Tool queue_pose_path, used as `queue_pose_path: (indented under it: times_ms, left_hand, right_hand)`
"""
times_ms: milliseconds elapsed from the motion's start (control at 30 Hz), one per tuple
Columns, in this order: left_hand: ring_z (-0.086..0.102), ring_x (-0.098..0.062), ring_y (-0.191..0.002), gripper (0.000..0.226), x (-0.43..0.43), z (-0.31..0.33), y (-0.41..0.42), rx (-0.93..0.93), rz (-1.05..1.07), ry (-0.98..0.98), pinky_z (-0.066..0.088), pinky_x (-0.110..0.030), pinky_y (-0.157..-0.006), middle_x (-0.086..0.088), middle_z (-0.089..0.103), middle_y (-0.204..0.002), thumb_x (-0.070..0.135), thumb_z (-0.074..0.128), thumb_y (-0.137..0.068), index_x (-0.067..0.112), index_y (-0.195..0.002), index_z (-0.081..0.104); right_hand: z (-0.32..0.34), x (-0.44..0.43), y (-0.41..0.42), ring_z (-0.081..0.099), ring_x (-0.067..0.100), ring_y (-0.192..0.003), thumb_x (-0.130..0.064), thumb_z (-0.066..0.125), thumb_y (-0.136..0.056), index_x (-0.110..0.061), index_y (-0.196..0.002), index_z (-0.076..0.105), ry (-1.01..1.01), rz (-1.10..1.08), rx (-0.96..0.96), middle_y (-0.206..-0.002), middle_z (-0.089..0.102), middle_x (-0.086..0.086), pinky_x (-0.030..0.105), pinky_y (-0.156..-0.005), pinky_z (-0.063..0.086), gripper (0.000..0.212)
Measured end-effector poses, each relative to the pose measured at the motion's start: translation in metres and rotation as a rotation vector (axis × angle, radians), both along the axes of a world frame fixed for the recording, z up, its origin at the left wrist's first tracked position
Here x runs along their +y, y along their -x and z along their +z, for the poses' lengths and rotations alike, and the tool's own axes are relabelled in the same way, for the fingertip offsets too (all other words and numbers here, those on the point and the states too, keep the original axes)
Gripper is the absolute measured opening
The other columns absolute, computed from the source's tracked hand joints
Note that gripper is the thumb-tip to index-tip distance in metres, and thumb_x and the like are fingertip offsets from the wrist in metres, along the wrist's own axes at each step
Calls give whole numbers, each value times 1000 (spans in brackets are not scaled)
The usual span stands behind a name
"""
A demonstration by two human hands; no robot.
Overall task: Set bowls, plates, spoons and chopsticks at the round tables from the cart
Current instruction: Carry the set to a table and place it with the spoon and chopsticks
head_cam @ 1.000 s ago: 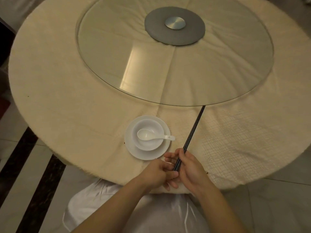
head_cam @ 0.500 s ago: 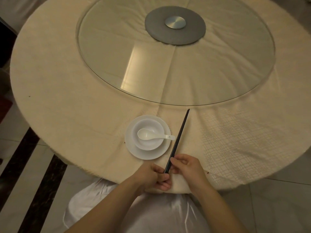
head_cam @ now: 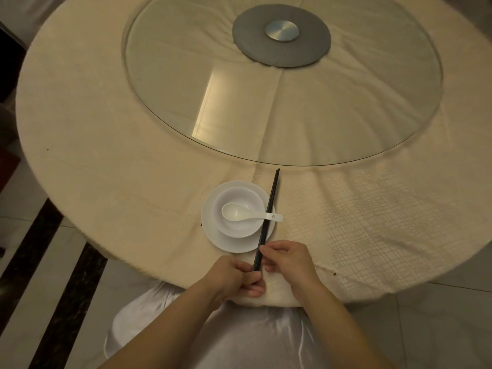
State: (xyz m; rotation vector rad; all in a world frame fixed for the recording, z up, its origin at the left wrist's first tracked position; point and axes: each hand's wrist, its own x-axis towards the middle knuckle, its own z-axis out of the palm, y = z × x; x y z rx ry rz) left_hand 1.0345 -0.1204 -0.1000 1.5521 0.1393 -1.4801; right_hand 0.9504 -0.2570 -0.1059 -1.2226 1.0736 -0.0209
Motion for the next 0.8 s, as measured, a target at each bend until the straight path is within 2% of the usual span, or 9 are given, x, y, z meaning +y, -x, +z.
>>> queue_pose_path:
  times_ms: [233, 500, 800]
  left_hand:
    - [73, -27, -79, 18, -1, -2, 0, 12, 12, -3, 62, -33, -76, -24, 73, -88, -2, 65, -92, -16, -102, 70]
    - [76, -26, -79, 14, 0, -1, -1, 15, 9, -2, 61, -29, -69, -21, 76, -86, 0, 67, -92, -11, -98, 73]
    - [73, -25, -77, 19, 0, 2, 0, -19, -18, 8, 62, -33, -72, -21, 74, -85, 2, 63, -95, -15, -101, 70]
  right_hand:
    - [2, 1, -2, 72, 17, -68, -11, 80, -83, -4, -89, 77, -4, -12, 22, -78, 77, 12, 27, -61, 59, 10]
    - [3, 3, -1, 75, 18, -74, -13, 80, -84, -6, -91, 77, -5, 5, 23, -79, 78, 7, 24, -60, 57, 10]
    - [3, 3, 0, 73, 14, -67, -12, 79, -84, -5, -90, 76, 12, 22, 27, -76, 78, 8, 22, -59, 56, 9]
